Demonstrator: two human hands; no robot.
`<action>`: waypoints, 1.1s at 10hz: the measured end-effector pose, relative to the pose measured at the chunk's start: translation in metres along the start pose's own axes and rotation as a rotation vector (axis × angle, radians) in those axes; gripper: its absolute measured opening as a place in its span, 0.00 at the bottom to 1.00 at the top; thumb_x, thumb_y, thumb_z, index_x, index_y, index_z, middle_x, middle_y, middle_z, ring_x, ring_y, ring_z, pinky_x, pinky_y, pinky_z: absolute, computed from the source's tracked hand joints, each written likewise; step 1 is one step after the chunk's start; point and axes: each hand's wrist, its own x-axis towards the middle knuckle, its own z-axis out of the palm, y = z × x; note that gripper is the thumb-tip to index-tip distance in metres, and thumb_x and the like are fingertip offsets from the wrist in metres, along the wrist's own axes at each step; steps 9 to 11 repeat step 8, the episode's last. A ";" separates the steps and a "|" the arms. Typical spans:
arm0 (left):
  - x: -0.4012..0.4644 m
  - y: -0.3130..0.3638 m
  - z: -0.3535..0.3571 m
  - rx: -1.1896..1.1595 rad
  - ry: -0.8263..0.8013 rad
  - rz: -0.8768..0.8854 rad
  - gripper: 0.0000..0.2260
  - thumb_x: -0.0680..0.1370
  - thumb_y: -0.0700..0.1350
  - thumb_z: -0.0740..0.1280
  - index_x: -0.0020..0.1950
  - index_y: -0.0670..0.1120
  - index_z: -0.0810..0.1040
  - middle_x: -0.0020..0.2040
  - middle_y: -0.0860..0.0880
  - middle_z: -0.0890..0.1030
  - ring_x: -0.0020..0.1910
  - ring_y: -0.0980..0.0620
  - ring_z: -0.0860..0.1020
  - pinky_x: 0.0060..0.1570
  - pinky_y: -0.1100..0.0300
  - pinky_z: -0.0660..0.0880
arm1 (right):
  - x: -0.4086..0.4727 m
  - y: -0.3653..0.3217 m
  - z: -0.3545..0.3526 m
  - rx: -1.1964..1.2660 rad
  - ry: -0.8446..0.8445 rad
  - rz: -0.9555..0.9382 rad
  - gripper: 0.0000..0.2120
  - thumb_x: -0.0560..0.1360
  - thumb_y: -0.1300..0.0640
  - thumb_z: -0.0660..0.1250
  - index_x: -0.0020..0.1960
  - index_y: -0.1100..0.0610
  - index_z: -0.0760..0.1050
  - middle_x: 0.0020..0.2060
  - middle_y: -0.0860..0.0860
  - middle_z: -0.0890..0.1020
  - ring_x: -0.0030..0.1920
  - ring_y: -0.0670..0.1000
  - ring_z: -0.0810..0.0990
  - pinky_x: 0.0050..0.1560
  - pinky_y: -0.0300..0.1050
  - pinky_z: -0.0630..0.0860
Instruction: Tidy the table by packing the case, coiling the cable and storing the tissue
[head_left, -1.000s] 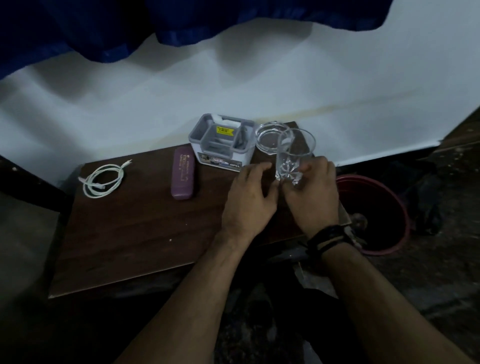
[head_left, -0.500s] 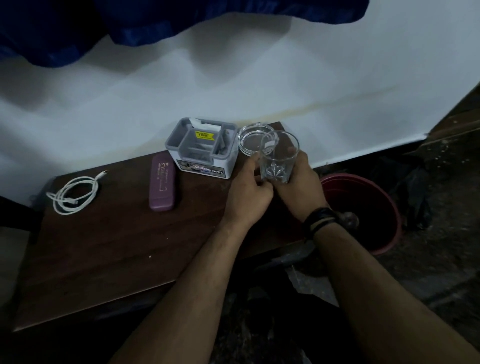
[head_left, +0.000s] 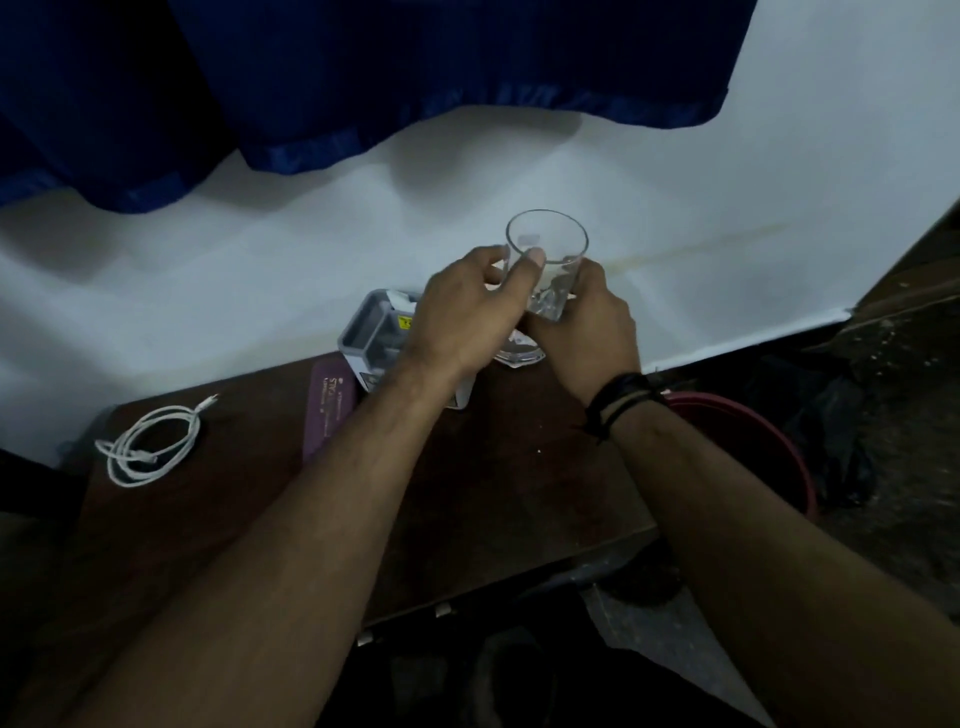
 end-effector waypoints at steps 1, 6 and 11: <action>0.023 0.000 -0.003 0.102 -0.020 0.011 0.24 0.81 0.63 0.59 0.70 0.49 0.76 0.61 0.49 0.83 0.62 0.48 0.80 0.58 0.57 0.73 | 0.021 0.000 0.011 -0.020 -0.013 0.010 0.34 0.67 0.41 0.76 0.65 0.56 0.70 0.58 0.52 0.83 0.56 0.57 0.82 0.53 0.52 0.79; 0.057 -0.029 0.014 0.178 -0.107 -0.119 0.19 0.77 0.57 0.60 0.44 0.42 0.81 0.39 0.45 0.83 0.41 0.44 0.81 0.39 0.56 0.74 | 0.040 0.036 0.051 -0.286 -0.080 0.008 0.36 0.69 0.40 0.75 0.69 0.56 0.67 0.63 0.56 0.80 0.62 0.62 0.76 0.61 0.56 0.73; 0.051 -0.030 0.012 0.205 -0.058 -0.100 0.20 0.79 0.57 0.61 0.59 0.44 0.80 0.47 0.44 0.85 0.48 0.44 0.82 0.48 0.55 0.77 | 0.039 0.028 0.044 -0.300 -0.149 0.017 0.43 0.70 0.44 0.76 0.77 0.58 0.60 0.70 0.58 0.74 0.68 0.62 0.72 0.68 0.57 0.70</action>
